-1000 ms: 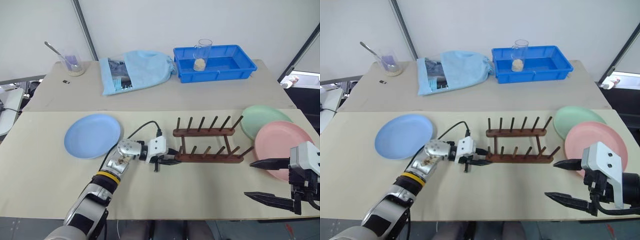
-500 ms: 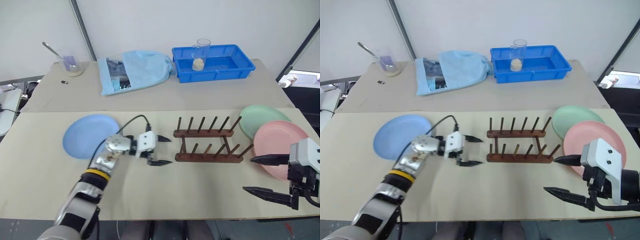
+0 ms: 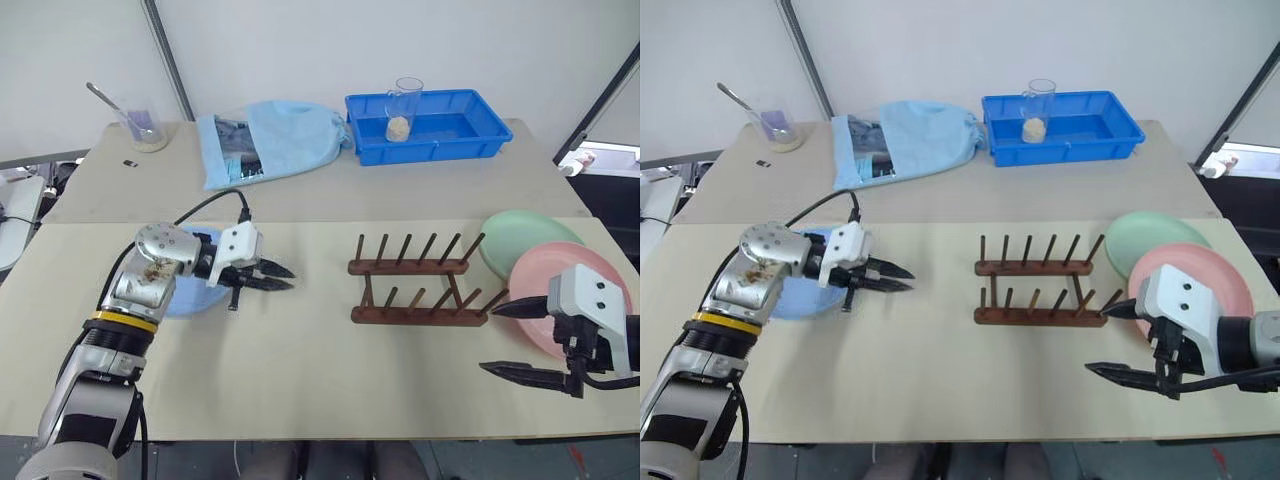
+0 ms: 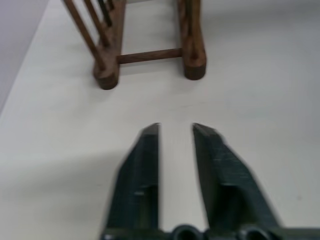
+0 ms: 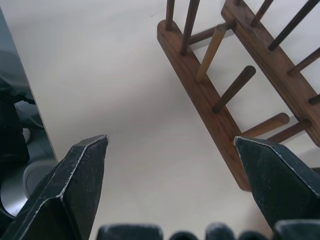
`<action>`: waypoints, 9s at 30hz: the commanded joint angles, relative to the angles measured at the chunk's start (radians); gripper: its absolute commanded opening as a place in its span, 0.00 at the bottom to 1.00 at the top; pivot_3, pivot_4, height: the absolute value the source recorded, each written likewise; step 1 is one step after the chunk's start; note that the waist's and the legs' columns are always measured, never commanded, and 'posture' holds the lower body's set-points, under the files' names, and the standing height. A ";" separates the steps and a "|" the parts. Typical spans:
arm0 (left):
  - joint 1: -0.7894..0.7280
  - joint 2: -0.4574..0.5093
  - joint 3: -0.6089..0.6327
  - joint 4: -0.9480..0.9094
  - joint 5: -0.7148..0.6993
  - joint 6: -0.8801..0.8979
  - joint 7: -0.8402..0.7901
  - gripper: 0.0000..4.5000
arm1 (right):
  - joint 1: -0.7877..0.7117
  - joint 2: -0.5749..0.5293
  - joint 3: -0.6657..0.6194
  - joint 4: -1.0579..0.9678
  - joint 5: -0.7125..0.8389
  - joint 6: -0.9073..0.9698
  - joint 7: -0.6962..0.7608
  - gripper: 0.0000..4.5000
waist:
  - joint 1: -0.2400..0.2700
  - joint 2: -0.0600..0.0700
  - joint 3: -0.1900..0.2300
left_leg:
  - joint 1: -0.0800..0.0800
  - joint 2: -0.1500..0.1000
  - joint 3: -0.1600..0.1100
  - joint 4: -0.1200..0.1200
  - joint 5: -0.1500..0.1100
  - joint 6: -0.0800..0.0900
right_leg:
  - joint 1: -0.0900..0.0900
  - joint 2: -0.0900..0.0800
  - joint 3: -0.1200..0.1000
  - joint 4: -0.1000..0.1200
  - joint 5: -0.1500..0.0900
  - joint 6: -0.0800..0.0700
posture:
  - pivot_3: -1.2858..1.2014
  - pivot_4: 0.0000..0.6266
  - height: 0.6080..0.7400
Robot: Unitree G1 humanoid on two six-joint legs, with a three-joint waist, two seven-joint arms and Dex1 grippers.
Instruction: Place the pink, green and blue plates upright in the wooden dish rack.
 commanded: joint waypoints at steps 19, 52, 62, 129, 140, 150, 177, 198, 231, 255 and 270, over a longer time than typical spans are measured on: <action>0.079 -0.262 -0.232 -0.087 0.184 -0.064 0.198 0.00 | -0.222 0.031 0.475 0.212 -0.324 -0.172 -0.143 0.01 | -0.010 0.000 0.000 | -0.005 0.000 0.000 0.010 0.001 -0.002 | -0.001 0.000 0.000 0.001 0.001 0.002 | 0.52 0.24 1.00; -0.024 -0.402 -0.212 0.183 0.320 -0.209 0.499 0.00 | -0.521 0.208 0.637 0.544 -0.550 -0.349 -0.211 0.01 | -0.011 0.000 0.000 | -0.007 -0.002 0.000 0.011 0.001 -0.002 | -0.003 -0.001 0.001 0.001 0.002 0.004 | 0.52 0.24 1.00; -0.020 -0.405 -0.206 0.168 0.309 -0.196 0.488 0.00 | -0.546 0.220 0.630 0.533 -0.544 -0.329 -0.202 0.01 | -0.011 0.000 0.000 | -0.007 -0.002 0.000 0.011 0.001 -0.002 | -0.003 -0.001 0.001 0.001 0.002 0.004 | 0.52 0.24 1.00; 0.036 -0.011 0.117 -0.447 -0.322 0.234 0.062 1.00 | -0.603 0.264 0.008 -0.005 -0.233 0.285 -0.515 0.00 | -0.023 0.001 0.000 | -0.005 0.001 0.002 0.009 0.000 -0.001 | -0.002 0.002 0.004 0.000 0.004 0.004 | 0.52 0.24 1.00; 0.013 -0.055 0.125 -0.439 -0.345 0.261 0.092 1.00 | -1.043 0.397 -0.208 0.331 0.273 0.808 -0.509 0.00 | -0.013 0.001 0.000 | -0.009 0.000 0.002 0.010 0.000 0.000 | -0.004 -0.001 0.004 -0.001 0.004 0.004 | 0.52 0.24 1.00; 0.028 -0.080 0.127 -0.471 -0.371 0.290 0.122 1.00 | -1.088 0.468 -0.329 0.465 0.484 0.890 -0.727 0.00 | -0.014 0.001 0.000 | -0.009 0.000 0.002 0.010 0.000 0.000 | -0.005 -0.002 0.004 0.000 0.004 0.004 | 0.52 0.24 1.00; -0.006 -0.109 0.118 -0.462 -0.391 0.330 0.115 1.00 | -0.736 0.321 -0.190 0.505 1.382 0.374 -1.337 0.00 | -0.032 0.001 0.000 | -0.009 0.000 0.003 0.010 0.000 0.001 | -0.004 -0.001 0.004 0.000 0.004 0.004 | 0.52 0.24 1.00; 0.002 -0.114 0.114 -0.464 -0.390 0.330 0.116 1.00 | -0.617 0.342 -0.133 0.436 1.382 0.248 -1.286 0.00 | -0.031 0.001 0.000 | -0.008 0.000 0.003 0.011 -0.003 0.007 | -0.003 0.000 0.004 -0.001 0.004 0.004 | 0.52 0.24 1.00; 0.009 -0.126 0.116 -0.477 -0.414 0.346 0.138 1.00 | -0.603 0.302 0.010 0.547 1.272 0.175 -1.307 0.40 | -0.033 0.001 0.000 | -0.008 0.000 0.003 0.011 -0.003 0.006 | -0.003 0.000 0.004 -0.001 0.004 0.004 | 0.52 0.24 1.00; 0.034 -0.093 0.076 -0.510 -0.372 0.336 0.128 1.00 | 0.003 -0.192 -0.062 0.392 0.117 -0.089 -0.384 1.00 | -0.022 0.001 0.000 | -0.008 0.000 0.005 0.013 -0.006 0.012 | -0.002 0.001 0.003 -0.002 0.004 0.006 | 0.52 0.24 1.00; 0.064 -0.121 0.066 -0.585 -0.363 0.322 0.189 1.00 | -0.510 0.024 0.565 0.912 -0.459 -0.564 -0.238 1.00 | -0.033 0.001 0.000 | -0.004 0.000 0.008 0.010 0.000 0.000 | -0.003 0.000 0.009 -0.002 0.005 0.006 | 0.52 0.24 1.00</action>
